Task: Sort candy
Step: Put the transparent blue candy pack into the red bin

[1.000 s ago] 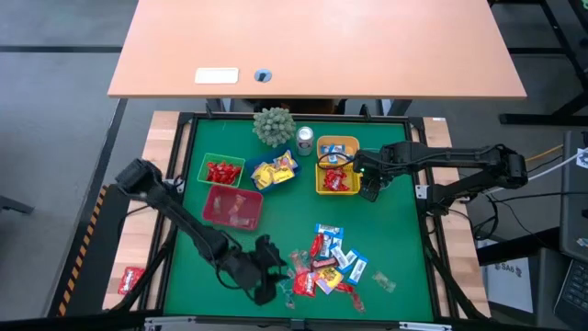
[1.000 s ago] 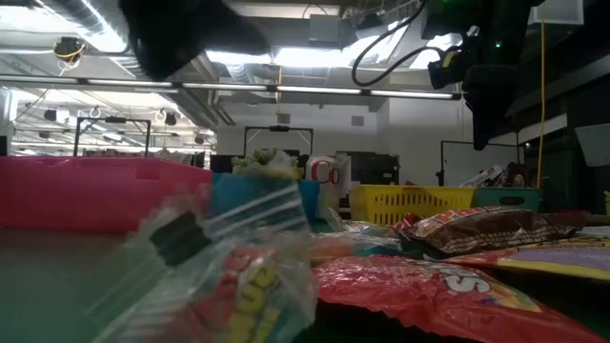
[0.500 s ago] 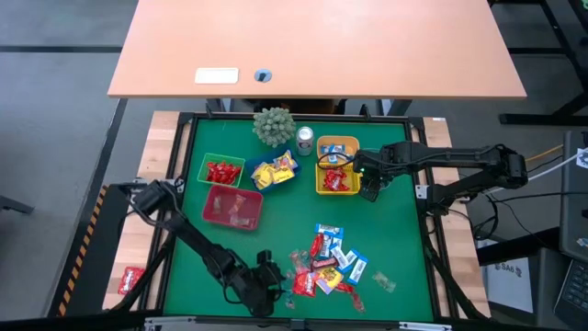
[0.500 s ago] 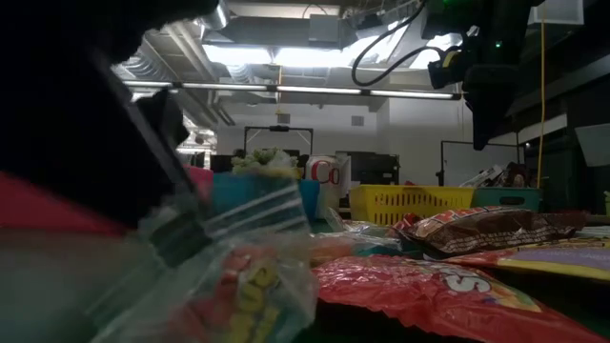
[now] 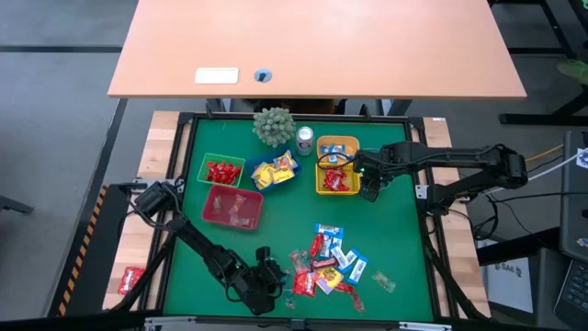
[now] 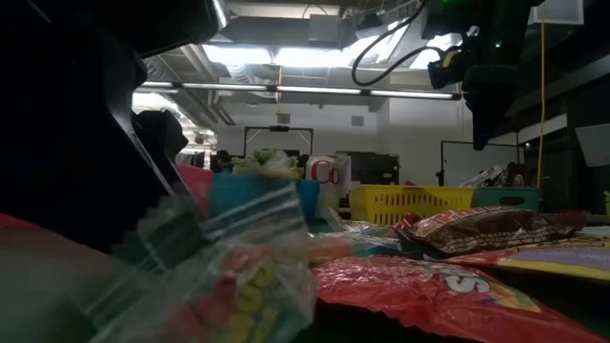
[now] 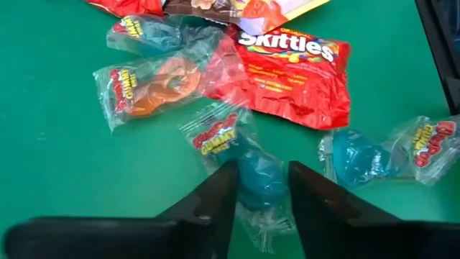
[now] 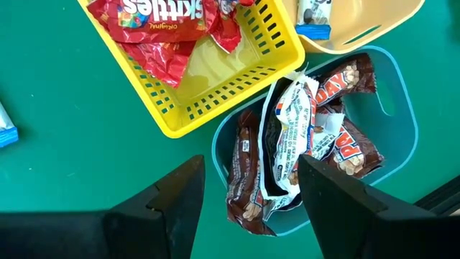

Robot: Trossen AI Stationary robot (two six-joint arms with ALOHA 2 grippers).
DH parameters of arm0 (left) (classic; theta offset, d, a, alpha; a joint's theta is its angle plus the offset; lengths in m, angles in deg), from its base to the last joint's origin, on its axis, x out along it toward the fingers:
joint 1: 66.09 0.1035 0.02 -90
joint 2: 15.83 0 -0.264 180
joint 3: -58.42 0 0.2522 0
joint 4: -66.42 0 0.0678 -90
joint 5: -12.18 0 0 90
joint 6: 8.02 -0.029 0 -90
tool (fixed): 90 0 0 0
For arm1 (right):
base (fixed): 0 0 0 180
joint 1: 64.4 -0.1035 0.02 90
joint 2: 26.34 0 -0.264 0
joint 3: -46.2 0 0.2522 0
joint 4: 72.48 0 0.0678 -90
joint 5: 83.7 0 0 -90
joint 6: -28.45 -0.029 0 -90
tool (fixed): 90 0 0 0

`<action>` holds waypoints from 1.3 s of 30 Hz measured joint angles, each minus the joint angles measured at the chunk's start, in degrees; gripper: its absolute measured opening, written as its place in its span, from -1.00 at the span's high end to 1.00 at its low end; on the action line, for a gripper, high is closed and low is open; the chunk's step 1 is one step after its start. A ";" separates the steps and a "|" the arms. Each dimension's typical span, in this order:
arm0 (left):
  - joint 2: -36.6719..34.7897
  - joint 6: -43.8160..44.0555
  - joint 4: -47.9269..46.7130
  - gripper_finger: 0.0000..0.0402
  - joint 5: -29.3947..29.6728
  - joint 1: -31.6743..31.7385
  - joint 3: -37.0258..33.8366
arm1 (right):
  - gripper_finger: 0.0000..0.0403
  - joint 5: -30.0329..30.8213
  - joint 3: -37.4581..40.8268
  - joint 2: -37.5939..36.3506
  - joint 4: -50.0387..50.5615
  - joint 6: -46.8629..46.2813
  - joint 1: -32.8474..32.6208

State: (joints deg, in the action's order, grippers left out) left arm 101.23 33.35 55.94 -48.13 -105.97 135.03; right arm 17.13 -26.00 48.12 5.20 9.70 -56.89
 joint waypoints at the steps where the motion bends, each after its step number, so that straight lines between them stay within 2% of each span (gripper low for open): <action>1: 0.00 0.02 0.00 0.49 0.00 0.00 -0.02 | -0.10 0.00 0.00 0.00 0.00 0.00 0.02; 10: -1.85 0.02 -0.54 0.94 -0.74 0.20 -0.15 | -0.10 0.00 0.00 0.00 0.00 0.00 0.02; 16: -7.29 0.04 -5.61 0.96 -0.89 1.23 -0.17 | -0.10 0.00 0.00 0.00 -0.03 0.00 0.00; 29: -29.66 0.48 -38.81 0.98 0.82 5.37 -0.17 | -0.10 -0.17 0.00 0.00 -0.28 -0.02 0.02; 34: -33.72 1.13 -51.40 0.99 2.54 6.80 -0.15 | -0.10 -3.40 0.00 0.00 -1.62 -0.03 0.02; 39: -33.80 6.29 -65.30 0.98 2.59 8.04 -0.15 | -0.10 -8.31 0.00 0.00 -2.95 -0.02 -0.05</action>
State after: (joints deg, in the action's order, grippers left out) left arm 67.43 39.64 -9.36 -45.54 -97.93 134.88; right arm 8.81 -26.00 48.12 2.25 9.69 -56.94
